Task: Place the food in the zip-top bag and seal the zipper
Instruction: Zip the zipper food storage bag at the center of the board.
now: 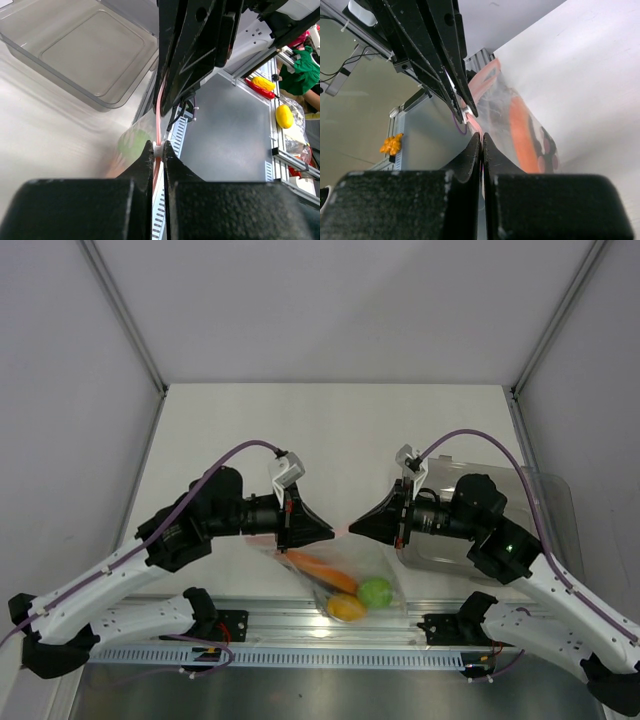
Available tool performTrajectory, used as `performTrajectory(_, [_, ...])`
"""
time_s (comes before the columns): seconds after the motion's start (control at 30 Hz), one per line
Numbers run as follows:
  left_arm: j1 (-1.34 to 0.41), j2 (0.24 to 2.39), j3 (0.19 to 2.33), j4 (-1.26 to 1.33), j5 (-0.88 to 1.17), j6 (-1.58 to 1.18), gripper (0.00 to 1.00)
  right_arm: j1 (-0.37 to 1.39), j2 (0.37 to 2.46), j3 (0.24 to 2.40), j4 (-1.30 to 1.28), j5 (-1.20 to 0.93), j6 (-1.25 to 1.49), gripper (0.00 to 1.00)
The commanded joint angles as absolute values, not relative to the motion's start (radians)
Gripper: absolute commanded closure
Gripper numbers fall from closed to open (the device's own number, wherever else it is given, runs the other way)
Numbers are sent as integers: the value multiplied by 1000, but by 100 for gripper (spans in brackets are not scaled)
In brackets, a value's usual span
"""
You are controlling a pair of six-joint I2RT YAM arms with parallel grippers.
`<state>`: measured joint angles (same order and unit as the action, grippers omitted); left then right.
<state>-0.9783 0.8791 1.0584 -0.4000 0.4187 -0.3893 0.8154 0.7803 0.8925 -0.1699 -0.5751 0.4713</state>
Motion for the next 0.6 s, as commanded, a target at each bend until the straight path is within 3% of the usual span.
performTrajectory(0.0, [-974,827,1069,-460,411,-368,100,805,753,939,-173,-491,456,100])
performTrajectory(0.57, [-974,742,1072,-571,347,-342,99,798,718,913,-204,-408,462,100])
